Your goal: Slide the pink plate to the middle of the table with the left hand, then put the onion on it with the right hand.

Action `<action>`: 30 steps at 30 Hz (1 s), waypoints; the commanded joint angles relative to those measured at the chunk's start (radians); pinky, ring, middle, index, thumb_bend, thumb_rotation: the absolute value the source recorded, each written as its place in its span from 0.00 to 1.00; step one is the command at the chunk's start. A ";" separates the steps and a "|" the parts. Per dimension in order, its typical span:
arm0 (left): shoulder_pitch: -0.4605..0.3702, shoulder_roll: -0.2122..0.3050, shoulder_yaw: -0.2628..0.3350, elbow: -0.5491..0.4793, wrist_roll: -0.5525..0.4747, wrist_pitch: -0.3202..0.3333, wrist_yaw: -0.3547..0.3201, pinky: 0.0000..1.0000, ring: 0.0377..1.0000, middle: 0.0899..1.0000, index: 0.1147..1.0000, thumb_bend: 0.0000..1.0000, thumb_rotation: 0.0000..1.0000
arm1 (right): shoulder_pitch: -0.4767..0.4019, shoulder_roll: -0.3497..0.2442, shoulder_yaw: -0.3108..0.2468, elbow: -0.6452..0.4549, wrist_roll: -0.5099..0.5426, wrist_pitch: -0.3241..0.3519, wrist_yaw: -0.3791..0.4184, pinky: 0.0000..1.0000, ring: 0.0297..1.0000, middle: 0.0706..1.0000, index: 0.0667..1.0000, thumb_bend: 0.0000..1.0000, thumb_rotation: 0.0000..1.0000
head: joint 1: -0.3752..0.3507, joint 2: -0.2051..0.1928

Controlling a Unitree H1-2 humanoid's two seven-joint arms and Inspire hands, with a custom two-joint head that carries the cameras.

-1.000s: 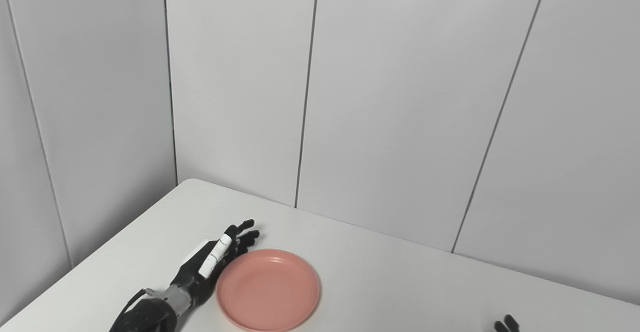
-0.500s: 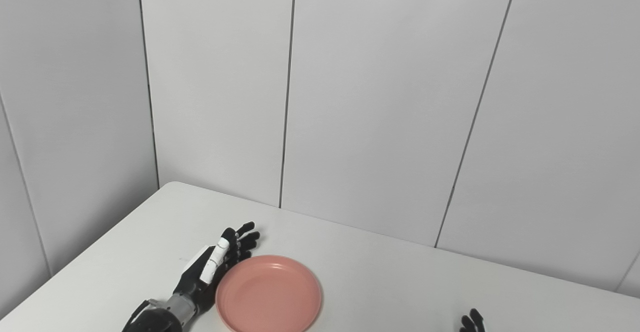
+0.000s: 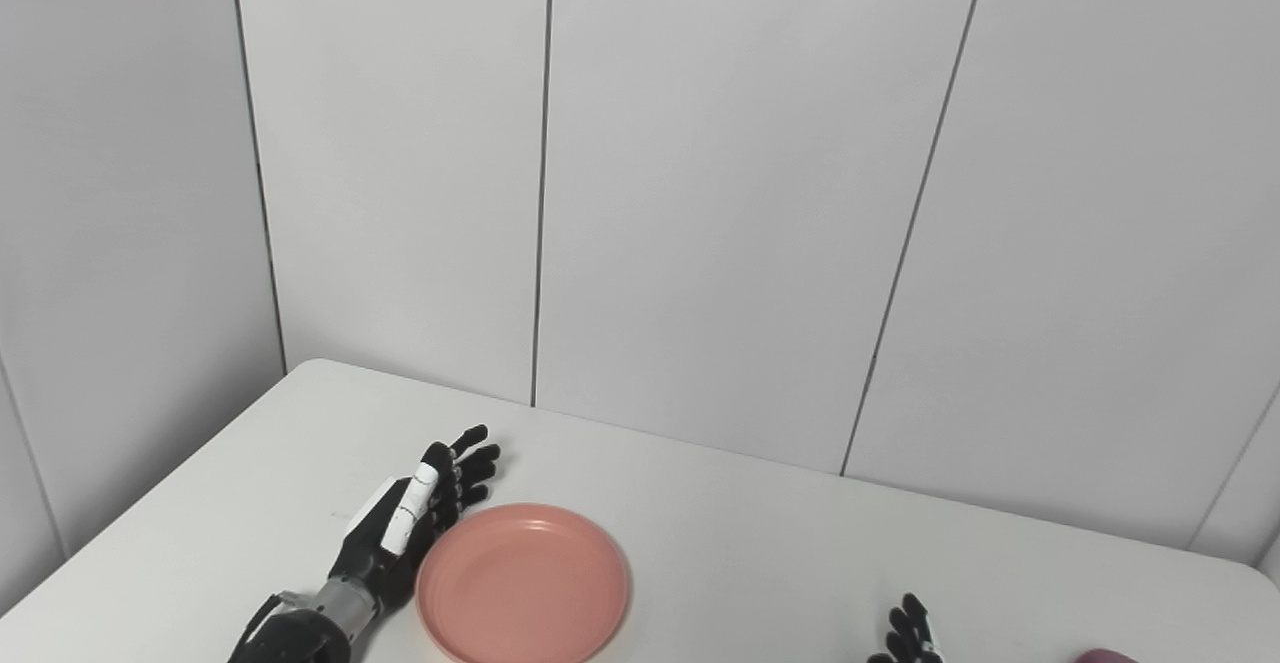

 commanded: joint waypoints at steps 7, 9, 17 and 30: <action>-0.034 -0.014 -0.037 -0.036 -0.004 -0.009 -0.005 0.98 0.96 0.93 0.92 0.89 0.98 | -0.034 0.006 0.004 -0.030 0.005 -0.008 -0.002 0.98 0.96 0.97 1.00 0.67 0.84 | -0.014 0.002; -0.034 -0.018 -0.041 -0.036 -0.008 -0.007 -0.006 0.98 0.96 0.94 0.93 0.89 0.98 | -0.034 0.006 0.006 -0.031 -0.003 -0.005 -0.006 0.97 0.96 0.97 1.00 0.67 0.85 | -0.014 0.004; -0.032 -0.039 -0.052 -0.050 0.002 0.006 0.006 0.98 0.97 0.94 0.93 0.88 0.96 | -0.036 0.011 0.004 -0.034 0.001 0.004 -0.008 0.98 0.97 0.97 1.00 0.68 0.83 | 0.001 0.007; -0.043 -0.066 -0.074 -0.088 0.013 0.046 0.018 0.99 0.97 0.94 0.93 0.86 0.98 | -0.036 0.012 0.011 -0.034 -0.012 0.000 -0.010 0.97 0.96 0.97 1.00 0.67 0.86 | -0.016 0.006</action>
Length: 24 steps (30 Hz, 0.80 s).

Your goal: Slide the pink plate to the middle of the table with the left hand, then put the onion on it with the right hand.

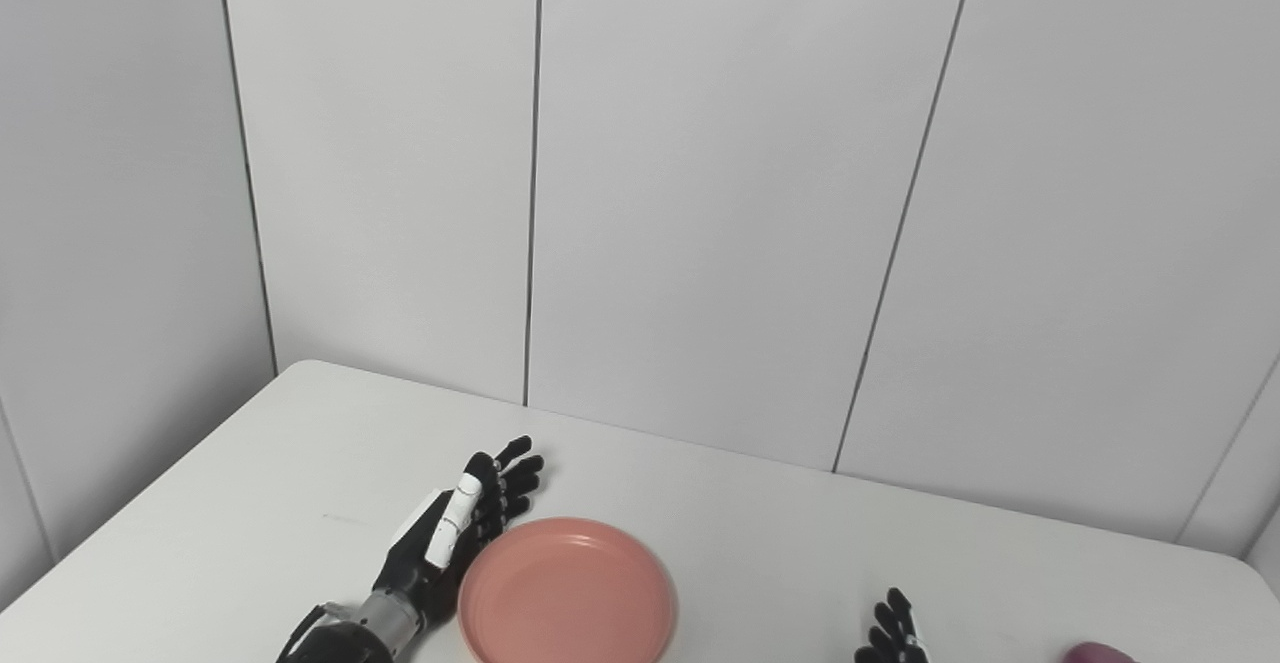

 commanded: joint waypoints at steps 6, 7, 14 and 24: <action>-0.053 -0.023 -0.030 -0.039 0.010 0.032 0.002 1.00 0.98 0.94 0.94 0.86 0.99 | -0.034 0.015 0.006 -0.033 -0.020 -0.002 -0.019 0.98 0.96 0.96 0.99 0.68 0.86 | -0.042 -0.006; -0.054 -0.023 -0.032 -0.038 0.010 0.035 0.002 1.00 0.98 0.95 0.94 0.86 0.99 | -0.034 0.017 0.007 -0.032 -0.023 -0.001 -0.021 0.97 0.96 0.96 0.99 0.67 0.86 | -0.044 -0.006; -0.066 -0.027 -0.043 -0.006 0.021 0.017 -0.002 1.00 0.99 0.96 0.95 0.87 0.99 | -0.035 0.031 0.015 -0.041 -0.045 0.017 -0.029 0.96 0.95 0.96 0.99 0.65 0.87 | -0.059 -0.003; -0.085 -0.043 -0.056 0.033 0.032 -0.019 0.001 1.00 0.97 0.94 0.94 0.87 0.99 | -0.035 0.031 0.020 -0.047 -0.059 0.022 -0.030 0.94 0.95 0.96 0.99 0.64 0.87 | -0.059 0.005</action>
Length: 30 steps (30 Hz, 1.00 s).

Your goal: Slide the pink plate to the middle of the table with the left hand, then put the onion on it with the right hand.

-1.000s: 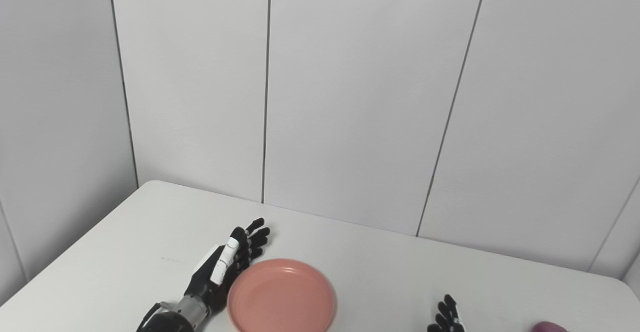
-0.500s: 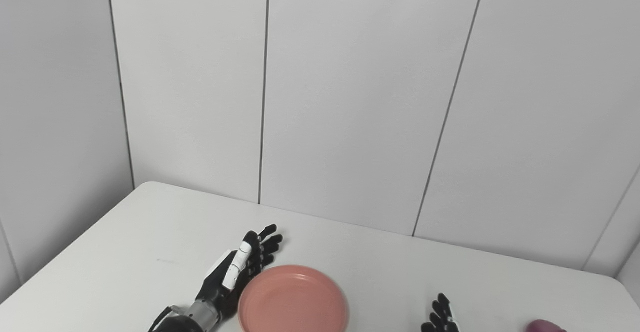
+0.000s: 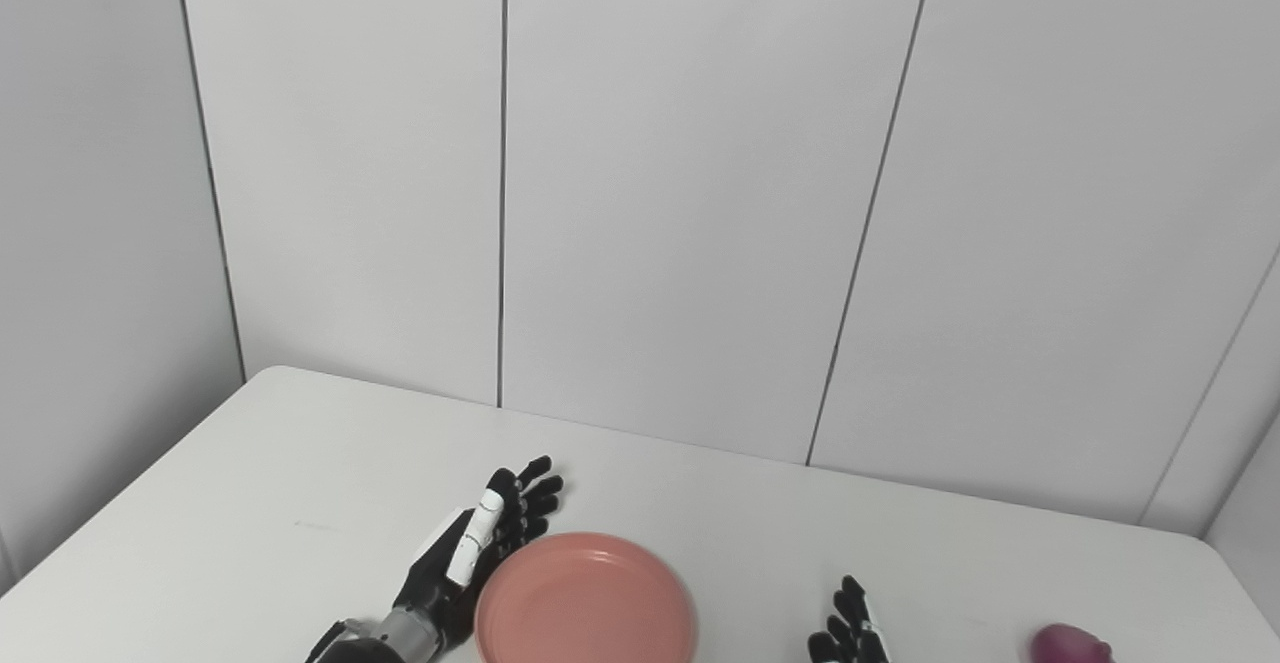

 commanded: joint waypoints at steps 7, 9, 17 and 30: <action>-0.046 -0.020 -0.020 -0.053 0.020 -0.004 0.005 1.00 0.97 0.94 0.93 0.88 0.97 | -0.033 0.007 0.003 -0.045 -0.010 0.011 -0.009 0.94 0.95 0.96 0.99 0.66 0.87 | -0.008 0.003; -0.045 -0.020 -0.023 -0.054 0.019 -0.002 0.003 1.00 0.97 0.94 0.93 0.88 0.97 | -0.033 0.007 0.004 -0.044 -0.013 0.009 -0.009 0.94 0.95 0.96 0.99 0.66 0.87 | -0.012 0.003; -0.045 -0.011 -0.036 -0.067 0.014 0.021 -0.016 1.00 0.99 0.96 0.94 0.89 0.97 | -0.039 0.008 0.007 -0.040 -0.016 0.016 -0.007 0.95 0.96 0.97 1.00 0.67 0.88 | -0.049 0.020; -0.084 0.077 -0.014 -0.065 -0.042 -0.010 -0.130 1.00 0.99 0.97 0.97 0.87 0.98 | -0.061 0.040 0.030 -0.058 -0.055 0.057 -0.026 0.95 0.96 0.97 0.98 0.67 0.91 | -0.180 0.059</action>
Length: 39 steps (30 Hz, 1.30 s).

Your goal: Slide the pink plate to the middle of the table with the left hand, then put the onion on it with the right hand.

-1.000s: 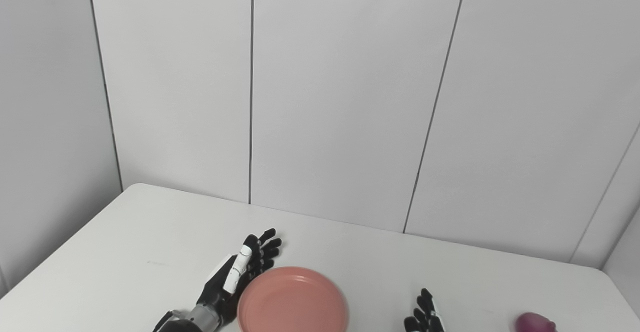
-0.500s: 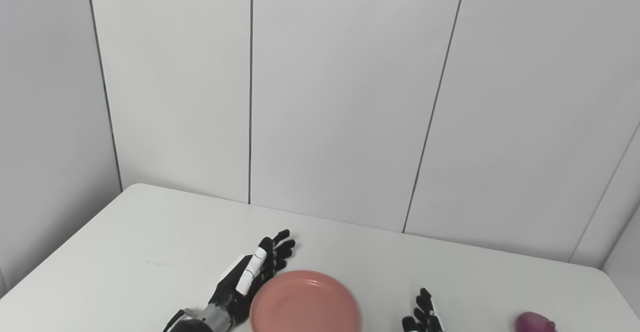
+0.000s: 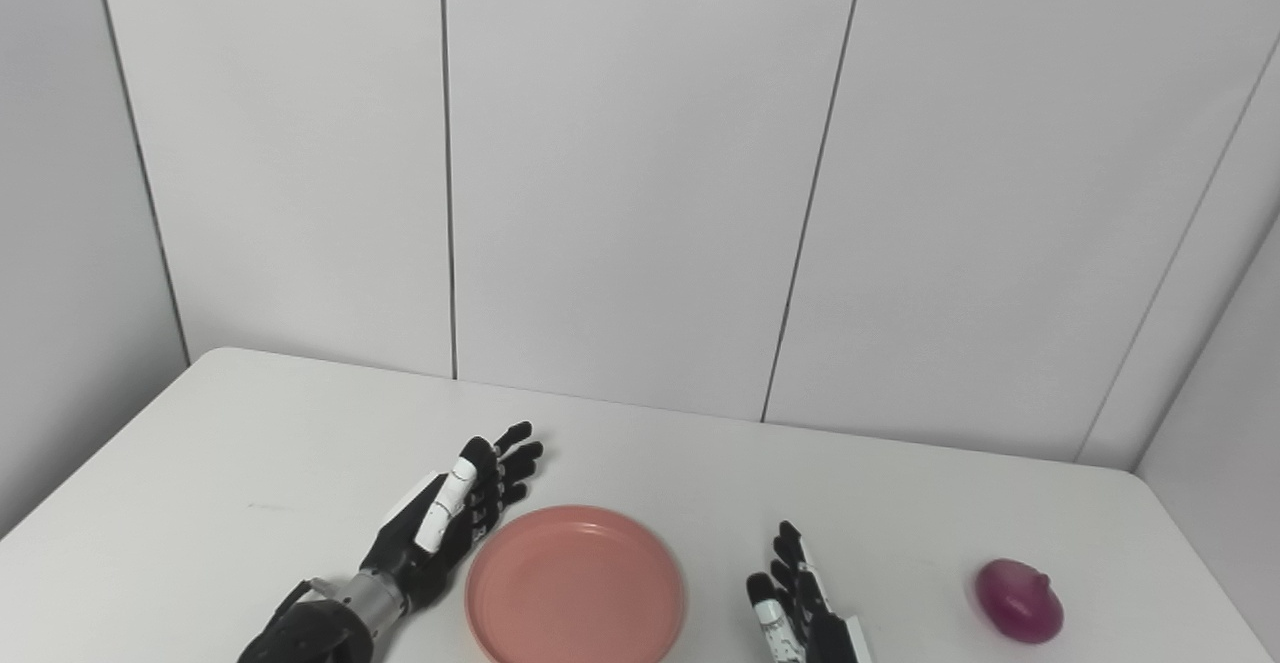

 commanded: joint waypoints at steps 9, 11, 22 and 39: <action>-0.065 0.096 0.031 -0.005 -0.035 -0.057 -0.088 0.99 0.97 0.95 0.95 0.88 0.95 | -0.065 0.034 0.012 -0.060 -0.025 0.042 -0.022 0.95 0.96 0.97 0.99 0.71 0.91 | -0.066 0.054; -0.061 0.106 0.037 0.010 -0.040 -0.071 -0.103 0.99 0.97 0.94 0.95 0.88 0.94 | -0.072 0.035 0.014 -0.063 -0.032 0.055 -0.023 0.95 0.96 0.97 0.99 0.71 0.92 | -0.069 0.060; -0.030 0.103 0.041 0.041 -0.047 -0.118 -0.140 0.98 0.97 0.95 0.95 0.88 0.95 | -0.086 0.036 -0.010 -0.065 -0.002 0.055 -0.034 0.97 0.98 0.97 0.99 0.70 0.89 | -0.099 0.049; -0.016 0.030 0.048 0.049 -0.032 -0.162 -0.071 1.00 0.98 0.97 0.97 0.88 0.95 | -0.116 -0.022 -0.049 -0.026 -0.042 -0.033 -0.100 0.98 0.97 0.97 0.99 0.71 0.94 | -0.178 -0.059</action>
